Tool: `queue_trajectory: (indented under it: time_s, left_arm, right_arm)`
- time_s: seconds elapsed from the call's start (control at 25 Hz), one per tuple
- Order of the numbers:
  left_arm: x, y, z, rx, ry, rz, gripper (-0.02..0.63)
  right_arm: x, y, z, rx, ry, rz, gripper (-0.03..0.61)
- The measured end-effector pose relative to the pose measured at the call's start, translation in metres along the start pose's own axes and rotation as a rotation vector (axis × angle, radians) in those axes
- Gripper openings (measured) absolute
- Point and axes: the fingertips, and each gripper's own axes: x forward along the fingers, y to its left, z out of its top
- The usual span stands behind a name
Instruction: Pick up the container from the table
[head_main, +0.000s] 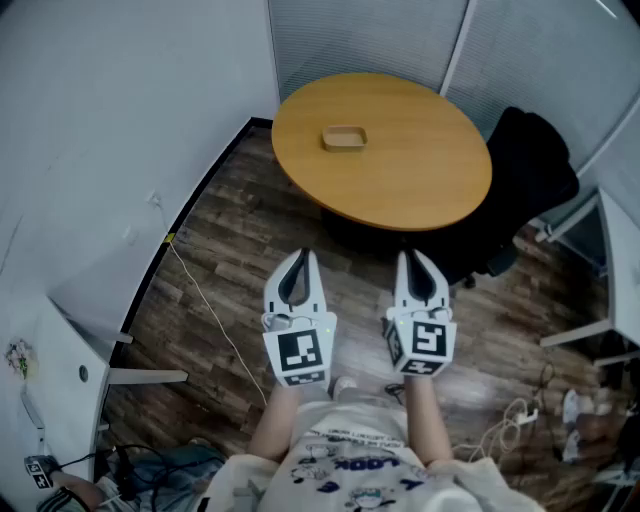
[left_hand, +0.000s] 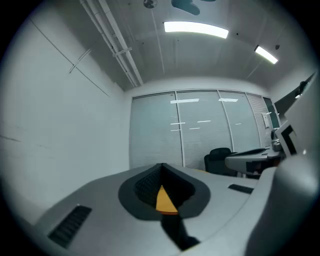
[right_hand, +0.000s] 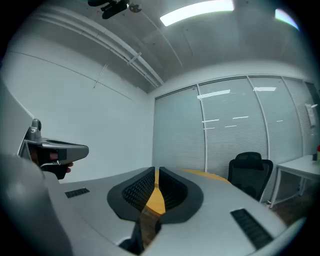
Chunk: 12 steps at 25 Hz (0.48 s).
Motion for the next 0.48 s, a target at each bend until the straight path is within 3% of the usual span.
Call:
queue_trajectory:
  time_s: [0.48]
  left_arm:
    - [0.01, -0.004, -0.001, 0.002, 0.005, 0.022, 0.002]
  right_arm:
    - [0.012, -0.007, -0.005, 0.015, 0.0, 0.026, 0.025]
